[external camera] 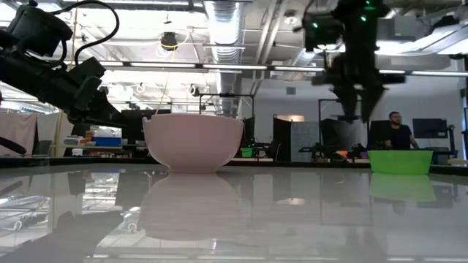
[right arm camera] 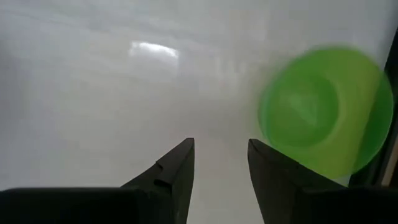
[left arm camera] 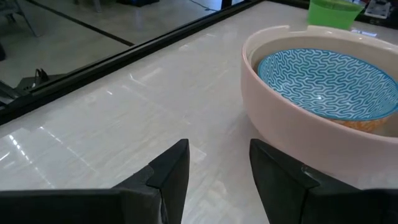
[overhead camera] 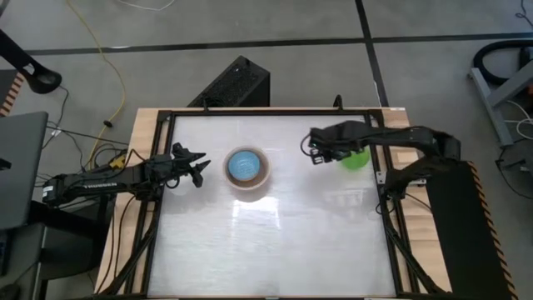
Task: Nest bowls inside each other
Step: Stack the green bowl on top of the blue patterned bowl
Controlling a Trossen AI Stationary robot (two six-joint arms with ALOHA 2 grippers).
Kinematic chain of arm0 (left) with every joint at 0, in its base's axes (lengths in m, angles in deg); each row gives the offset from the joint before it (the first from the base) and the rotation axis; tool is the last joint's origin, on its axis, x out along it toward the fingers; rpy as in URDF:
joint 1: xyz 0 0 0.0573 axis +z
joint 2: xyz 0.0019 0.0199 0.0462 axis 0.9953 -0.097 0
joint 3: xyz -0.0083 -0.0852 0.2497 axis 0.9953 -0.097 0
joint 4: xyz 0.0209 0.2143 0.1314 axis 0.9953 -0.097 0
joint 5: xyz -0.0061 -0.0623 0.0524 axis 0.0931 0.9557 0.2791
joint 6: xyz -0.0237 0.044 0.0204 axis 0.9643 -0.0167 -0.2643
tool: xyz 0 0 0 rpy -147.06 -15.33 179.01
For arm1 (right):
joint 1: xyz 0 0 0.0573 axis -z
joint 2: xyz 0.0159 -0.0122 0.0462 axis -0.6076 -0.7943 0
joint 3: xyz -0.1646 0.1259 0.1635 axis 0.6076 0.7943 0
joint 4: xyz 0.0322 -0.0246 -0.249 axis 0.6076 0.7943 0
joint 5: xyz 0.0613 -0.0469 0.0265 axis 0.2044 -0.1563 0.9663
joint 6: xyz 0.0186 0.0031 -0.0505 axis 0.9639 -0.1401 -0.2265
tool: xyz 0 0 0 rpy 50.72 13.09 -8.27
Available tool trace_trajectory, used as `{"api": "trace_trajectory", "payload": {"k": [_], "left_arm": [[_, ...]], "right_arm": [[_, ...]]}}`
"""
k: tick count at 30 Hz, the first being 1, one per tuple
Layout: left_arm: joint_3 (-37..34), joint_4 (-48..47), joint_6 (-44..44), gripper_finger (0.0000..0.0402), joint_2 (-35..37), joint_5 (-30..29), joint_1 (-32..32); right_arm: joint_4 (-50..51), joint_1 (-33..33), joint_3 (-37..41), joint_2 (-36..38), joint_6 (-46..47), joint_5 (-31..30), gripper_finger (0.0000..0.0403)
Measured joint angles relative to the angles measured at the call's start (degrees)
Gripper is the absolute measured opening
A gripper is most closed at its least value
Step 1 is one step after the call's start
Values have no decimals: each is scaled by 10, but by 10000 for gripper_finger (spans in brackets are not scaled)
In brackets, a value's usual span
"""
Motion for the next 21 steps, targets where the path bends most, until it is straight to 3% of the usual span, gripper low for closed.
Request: {"api": "trace_trajectory", "payload": {"k": [6, 21], "left_arm": [[0, 0, 0, 158, 0, 0, 0], [0, 0, 0, 158, 0, 0, 0]], "right_arm": [[1, 13, 69, 0, 31, -7, 168], [-46, 63, 81, -103, -28, -13, 168]]}}
